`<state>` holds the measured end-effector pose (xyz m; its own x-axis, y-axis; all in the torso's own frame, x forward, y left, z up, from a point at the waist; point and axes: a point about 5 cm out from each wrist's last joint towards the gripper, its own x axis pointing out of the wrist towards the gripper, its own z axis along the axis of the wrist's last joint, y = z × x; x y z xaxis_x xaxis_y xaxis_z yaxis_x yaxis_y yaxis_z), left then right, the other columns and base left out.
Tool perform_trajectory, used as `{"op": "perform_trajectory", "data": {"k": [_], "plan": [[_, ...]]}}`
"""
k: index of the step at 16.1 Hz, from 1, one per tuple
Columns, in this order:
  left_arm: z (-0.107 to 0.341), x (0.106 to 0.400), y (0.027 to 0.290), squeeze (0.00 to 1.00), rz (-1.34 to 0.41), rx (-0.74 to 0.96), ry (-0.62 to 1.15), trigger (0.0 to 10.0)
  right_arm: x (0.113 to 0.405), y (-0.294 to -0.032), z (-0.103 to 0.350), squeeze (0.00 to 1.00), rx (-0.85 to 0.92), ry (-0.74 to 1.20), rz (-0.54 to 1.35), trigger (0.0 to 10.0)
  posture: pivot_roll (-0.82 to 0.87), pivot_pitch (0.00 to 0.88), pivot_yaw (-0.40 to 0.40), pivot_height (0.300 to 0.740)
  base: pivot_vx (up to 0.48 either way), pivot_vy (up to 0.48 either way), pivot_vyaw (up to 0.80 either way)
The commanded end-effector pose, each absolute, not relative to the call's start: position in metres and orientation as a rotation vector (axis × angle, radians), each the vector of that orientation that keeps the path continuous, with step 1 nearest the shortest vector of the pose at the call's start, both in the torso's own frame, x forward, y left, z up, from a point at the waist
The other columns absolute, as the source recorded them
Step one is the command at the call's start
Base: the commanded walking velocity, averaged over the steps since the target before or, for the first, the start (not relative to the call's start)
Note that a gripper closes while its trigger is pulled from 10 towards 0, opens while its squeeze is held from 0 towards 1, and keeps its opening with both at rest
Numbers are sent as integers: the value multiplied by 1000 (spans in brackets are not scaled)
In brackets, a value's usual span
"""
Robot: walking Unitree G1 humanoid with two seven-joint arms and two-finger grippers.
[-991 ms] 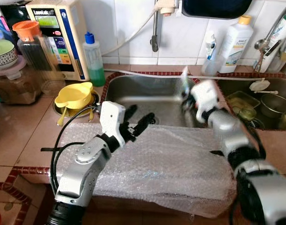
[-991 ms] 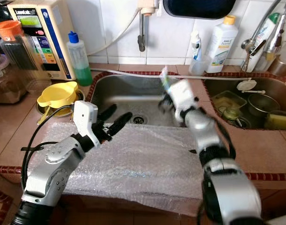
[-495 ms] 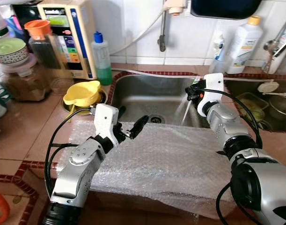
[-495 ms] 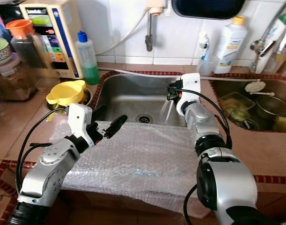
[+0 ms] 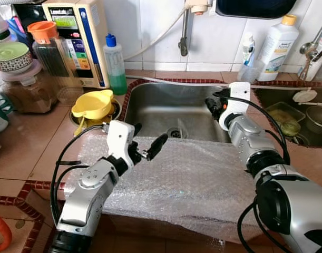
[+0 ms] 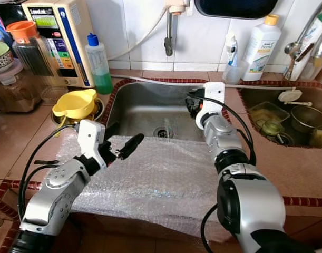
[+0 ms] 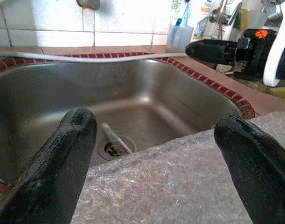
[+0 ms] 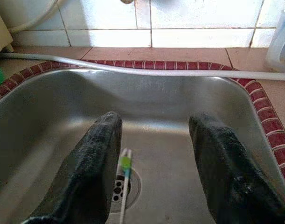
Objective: Kitchen organization
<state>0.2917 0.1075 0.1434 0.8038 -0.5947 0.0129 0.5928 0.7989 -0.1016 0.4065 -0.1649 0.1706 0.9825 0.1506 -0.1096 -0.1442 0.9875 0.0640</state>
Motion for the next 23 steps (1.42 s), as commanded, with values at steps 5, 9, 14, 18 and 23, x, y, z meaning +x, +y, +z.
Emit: {"op": "perform_trajectory", "data": {"k": [5, 9, 14, 18, 23], "plan": [[148, 293, 105, 1000, -658, -74, 11, 10000, 408, -159, 172, 1000, 1, 147, 168, 10000, -155, 35, 57, 740, 0, 0, 0], [146, 294, 107, 1000, -659, -48, 20, 10000, 406, -157, 166, 1000, -30, 170, 168, 10000, -161, 31, 59, 740, 0, 0, 0], [164, 310, 125, 1000, -483, -42, -100, 10000, 402, -146, 171, 1000, 67, 90, 286, 10000, -171, 28, 60, 740, 0, 0, 0], [170, 321, 143, 1000, -326, -20, -139, 10000, 380, -122, 172, 1000, 99, -10, 449, 10000, -186, 24, 61, 740, 0, 0, 0], [163, 340, 170, 1000, -70, -34, -109, 10000, 329, -91, 186, 1000, 129, -78, 732, 10000, -222, 22, 65, 740, 0, 0, 0]]}}
